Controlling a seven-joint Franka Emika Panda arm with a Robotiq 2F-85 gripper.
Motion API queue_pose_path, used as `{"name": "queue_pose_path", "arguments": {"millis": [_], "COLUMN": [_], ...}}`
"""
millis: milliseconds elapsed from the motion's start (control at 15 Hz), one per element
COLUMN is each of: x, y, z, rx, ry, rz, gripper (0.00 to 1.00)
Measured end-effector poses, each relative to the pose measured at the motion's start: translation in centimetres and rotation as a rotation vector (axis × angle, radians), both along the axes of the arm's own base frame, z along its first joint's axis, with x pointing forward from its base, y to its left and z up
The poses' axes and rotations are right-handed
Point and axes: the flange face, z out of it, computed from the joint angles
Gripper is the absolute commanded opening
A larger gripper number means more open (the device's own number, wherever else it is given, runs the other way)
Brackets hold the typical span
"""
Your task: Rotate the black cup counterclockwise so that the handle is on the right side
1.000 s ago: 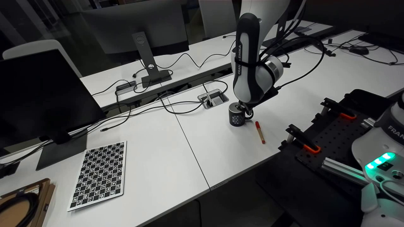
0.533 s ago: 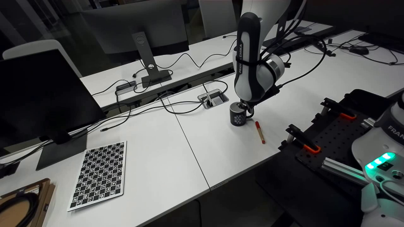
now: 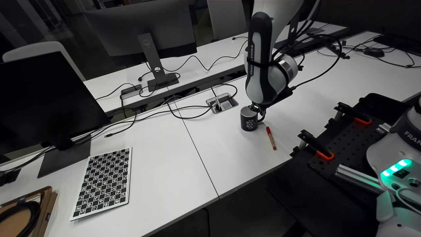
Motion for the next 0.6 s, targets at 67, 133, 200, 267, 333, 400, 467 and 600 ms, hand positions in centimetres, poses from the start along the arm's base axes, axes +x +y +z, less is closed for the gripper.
{"name": "queue_pose_path", "arguments": {"millis": [67, 133, 200, 267, 333, 400, 467, 600], "x": [0.11, 0.25, 0.41, 0.6, 0.75, 0.87, 0.95, 0.98], "y": [-0.04, -0.06, -0.04, -0.01, 0.01, 0.04, 0.05, 0.05], "z": [0.06, 0.14, 0.21, 0.3, 0.36, 0.42, 0.45, 0.46], "rx": [-0.001, -0.002, -0.002, -0.002, -0.002, -0.002, -0.001, -0.001], "ry": [-0.002, -0.006, -0.009, -0.013, -0.016, -0.019, -0.02, -0.021], "rz": [0.0, 0.0, 0.001, 0.002, 0.002, 0.003, 0.003, 0.003], "gripper": [0.0, 0.0, 0.0, 0.0, 0.0, 0.0, 0.0, 0.0]}}
